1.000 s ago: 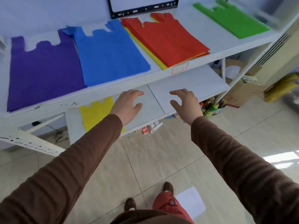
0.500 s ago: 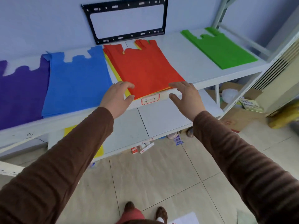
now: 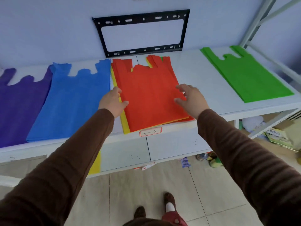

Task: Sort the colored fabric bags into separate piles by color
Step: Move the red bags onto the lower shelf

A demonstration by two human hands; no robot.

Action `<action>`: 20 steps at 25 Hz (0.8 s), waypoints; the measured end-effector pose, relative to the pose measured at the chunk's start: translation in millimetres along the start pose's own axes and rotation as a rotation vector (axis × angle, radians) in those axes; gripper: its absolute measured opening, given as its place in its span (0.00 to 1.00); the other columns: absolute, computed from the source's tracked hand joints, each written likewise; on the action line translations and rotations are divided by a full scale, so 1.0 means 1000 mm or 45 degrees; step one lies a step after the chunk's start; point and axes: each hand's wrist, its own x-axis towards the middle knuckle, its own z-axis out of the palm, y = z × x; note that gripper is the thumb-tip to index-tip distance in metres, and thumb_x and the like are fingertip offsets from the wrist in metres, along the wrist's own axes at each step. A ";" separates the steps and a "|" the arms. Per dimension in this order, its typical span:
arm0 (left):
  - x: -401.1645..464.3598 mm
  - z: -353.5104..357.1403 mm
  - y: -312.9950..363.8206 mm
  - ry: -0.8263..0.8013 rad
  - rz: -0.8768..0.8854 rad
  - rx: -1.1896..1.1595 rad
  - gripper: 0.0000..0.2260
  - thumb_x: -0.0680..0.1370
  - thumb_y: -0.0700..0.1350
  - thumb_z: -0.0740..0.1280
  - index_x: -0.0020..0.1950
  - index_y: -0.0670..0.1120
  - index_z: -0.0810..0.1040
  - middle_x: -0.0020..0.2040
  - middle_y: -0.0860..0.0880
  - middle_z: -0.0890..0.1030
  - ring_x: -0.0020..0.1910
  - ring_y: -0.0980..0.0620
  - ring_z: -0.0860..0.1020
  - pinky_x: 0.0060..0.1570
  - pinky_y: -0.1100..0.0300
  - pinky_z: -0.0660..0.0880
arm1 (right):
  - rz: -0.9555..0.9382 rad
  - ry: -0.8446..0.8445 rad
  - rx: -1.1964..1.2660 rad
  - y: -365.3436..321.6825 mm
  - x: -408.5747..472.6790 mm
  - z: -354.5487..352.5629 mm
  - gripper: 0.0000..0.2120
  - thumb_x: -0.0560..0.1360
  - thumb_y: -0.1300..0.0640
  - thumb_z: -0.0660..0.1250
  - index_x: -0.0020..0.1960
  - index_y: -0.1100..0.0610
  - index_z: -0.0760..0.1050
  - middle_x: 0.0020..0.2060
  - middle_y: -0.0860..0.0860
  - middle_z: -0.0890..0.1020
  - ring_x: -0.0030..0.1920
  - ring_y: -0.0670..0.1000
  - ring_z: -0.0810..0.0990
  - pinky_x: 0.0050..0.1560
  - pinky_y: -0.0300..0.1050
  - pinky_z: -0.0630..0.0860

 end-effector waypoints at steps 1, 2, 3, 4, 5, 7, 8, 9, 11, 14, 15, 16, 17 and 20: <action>0.006 0.003 0.002 -0.001 -0.069 -0.015 0.24 0.75 0.54 0.69 0.67 0.46 0.68 0.61 0.45 0.78 0.57 0.44 0.78 0.57 0.50 0.75 | -0.009 -0.041 -0.023 0.005 0.011 0.002 0.25 0.73 0.53 0.70 0.69 0.53 0.71 0.59 0.57 0.78 0.59 0.60 0.75 0.60 0.52 0.73; 0.011 0.007 0.005 0.004 -0.125 -0.026 0.25 0.74 0.55 0.70 0.67 0.46 0.68 0.60 0.45 0.78 0.56 0.43 0.78 0.57 0.50 0.75 | -0.019 -0.095 -0.040 0.011 0.022 0.004 0.26 0.73 0.52 0.70 0.69 0.53 0.70 0.60 0.57 0.78 0.60 0.60 0.74 0.61 0.52 0.72; 0.014 0.013 0.009 0.017 -0.175 -0.031 0.27 0.73 0.56 0.71 0.67 0.46 0.67 0.59 0.45 0.78 0.56 0.43 0.78 0.57 0.49 0.75 | -0.035 -0.157 -0.050 0.018 0.032 0.007 0.27 0.73 0.51 0.70 0.70 0.54 0.68 0.61 0.57 0.77 0.61 0.60 0.74 0.62 0.51 0.71; 0.018 0.018 0.012 0.035 -0.217 -0.026 0.29 0.72 0.56 0.72 0.67 0.46 0.66 0.58 0.45 0.78 0.57 0.43 0.78 0.58 0.49 0.75 | -0.050 -0.220 -0.056 0.023 0.039 0.009 0.29 0.72 0.51 0.71 0.71 0.54 0.67 0.62 0.57 0.77 0.62 0.60 0.74 0.63 0.51 0.71; 0.020 0.022 0.015 0.049 -0.258 -0.019 0.30 0.71 0.56 0.73 0.67 0.45 0.66 0.58 0.44 0.78 0.57 0.42 0.78 0.58 0.48 0.75 | -0.062 -0.280 -0.056 0.028 0.045 0.011 0.32 0.72 0.50 0.72 0.72 0.53 0.65 0.63 0.57 0.76 0.62 0.60 0.73 0.64 0.52 0.71; 0.026 0.025 0.021 0.060 -0.345 -0.020 0.32 0.70 0.55 0.75 0.66 0.44 0.65 0.58 0.43 0.78 0.57 0.41 0.78 0.57 0.48 0.74 | -0.086 -0.363 -0.042 0.037 0.052 0.015 0.36 0.70 0.48 0.73 0.73 0.53 0.63 0.64 0.57 0.75 0.63 0.59 0.74 0.64 0.53 0.71; 0.028 0.025 0.024 0.054 -0.380 -0.017 0.33 0.70 0.54 0.76 0.67 0.43 0.64 0.59 0.42 0.78 0.58 0.40 0.78 0.57 0.48 0.74 | -0.093 -0.375 -0.026 0.040 0.054 0.016 0.37 0.70 0.48 0.73 0.74 0.53 0.62 0.64 0.57 0.74 0.63 0.59 0.74 0.64 0.54 0.71; 0.030 0.025 0.028 0.038 -0.409 -0.013 0.34 0.69 0.52 0.76 0.67 0.42 0.64 0.60 0.41 0.77 0.59 0.39 0.77 0.58 0.48 0.73 | -0.096 -0.376 -0.008 0.042 0.055 0.017 0.38 0.69 0.48 0.74 0.74 0.52 0.61 0.64 0.56 0.74 0.63 0.59 0.74 0.64 0.54 0.71; 0.036 0.024 0.032 0.015 -0.452 -0.057 0.36 0.69 0.48 0.78 0.69 0.42 0.62 0.63 0.40 0.76 0.61 0.39 0.77 0.58 0.49 0.72 | -0.114 -0.372 0.017 0.045 0.055 0.017 0.38 0.69 0.47 0.74 0.74 0.52 0.61 0.64 0.56 0.73 0.63 0.58 0.73 0.64 0.55 0.72; 0.041 0.022 0.031 -0.002 -0.494 -0.287 0.42 0.68 0.42 0.78 0.74 0.44 0.56 0.62 0.41 0.77 0.57 0.41 0.78 0.59 0.50 0.73 | -0.124 -0.364 0.045 0.048 0.055 0.018 0.37 0.70 0.47 0.74 0.74 0.52 0.62 0.64 0.55 0.73 0.63 0.57 0.73 0.64 0.54 0.72; 0.041 0.021 0.029 0.003 -0.493 -0.381 0.43 0.68 0.41 0.78 0.75 0.46 0.54 0.60 0.42 0.78 0.55 0.41 0.79 0.59 0.49 0.74 | -0.121 -0.364 0.055 0.048 0.054 0.019 0.37 0.70 0.47 0.74 0.74 0.52 0.62 0.64 0.55 0.73 0.63 0.57 0.73 0.64 0.54 0.72; 0.040 0.020 0.028 0.014 -0.476 -0.470 0.43 0.69 0.40 0.77 0.75 0.48 0.54 0.56 0.43 0.79 0.52 0.42 0.80 0.58 0.47 0.76 | -0.118 -0.363 0.061 0.048 0.054 0.018 0.37 0.70 0.47 0.74 0.74 0.52 0.62 0.65 0.55 0.73 0.62 0.57 0.73 0.64 0.54 0.72; 0.037 0.019 0.029 0.031 -0.439 -0.552 0.42 0.69 0.40 0.77 0.75 0.50 0.54 0.52 0.44 0.79 0.49 0.43 0.81 0.56 0.46 0.77 | -0.116 -0.362 0.062 0.048 0.055 0.018 0.37 0.70 0.47 0.73 0.74 0.52 0.62 0.65 0.54 0.73 0.63 0.57 0.74 0.64 0.54 0.72; 0.030 0.016 0.032 0.056 -0.338 -0.732 0.39 0.71 0.41 0.76 0.73 0.55 0.56 0.52 0.44 0.76 0.48 0.46 0.81 0.52 0.47 0.79 | -0.107 -0.373 0.054 0.047 0.055 0.018 0.37 0.70 0.46 0.73 0.74 0.52 0.62 0.66 0.54 0.72 0.63 0.56 0.74 0.64 0.54 0.72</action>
